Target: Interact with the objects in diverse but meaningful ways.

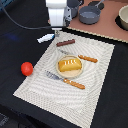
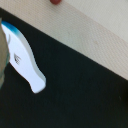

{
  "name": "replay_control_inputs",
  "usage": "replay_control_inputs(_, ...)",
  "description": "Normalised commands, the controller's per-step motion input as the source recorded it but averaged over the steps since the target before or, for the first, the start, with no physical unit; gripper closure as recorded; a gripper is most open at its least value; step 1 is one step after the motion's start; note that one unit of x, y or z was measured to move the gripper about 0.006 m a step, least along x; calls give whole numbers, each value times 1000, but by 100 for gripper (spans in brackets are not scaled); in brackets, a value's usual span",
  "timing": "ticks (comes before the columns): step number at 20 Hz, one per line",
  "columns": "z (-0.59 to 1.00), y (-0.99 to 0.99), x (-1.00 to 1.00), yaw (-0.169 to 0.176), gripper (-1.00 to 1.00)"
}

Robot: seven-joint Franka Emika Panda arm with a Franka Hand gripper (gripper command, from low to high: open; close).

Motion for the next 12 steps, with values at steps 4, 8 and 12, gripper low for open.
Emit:
replay_control_inputs(4,232,-778,-101,-28,-100)
replay_control_inputs(8,51,-574,-105,-132,-100)
replay_control_inputs(12,0,-499,-71,-181,-100)
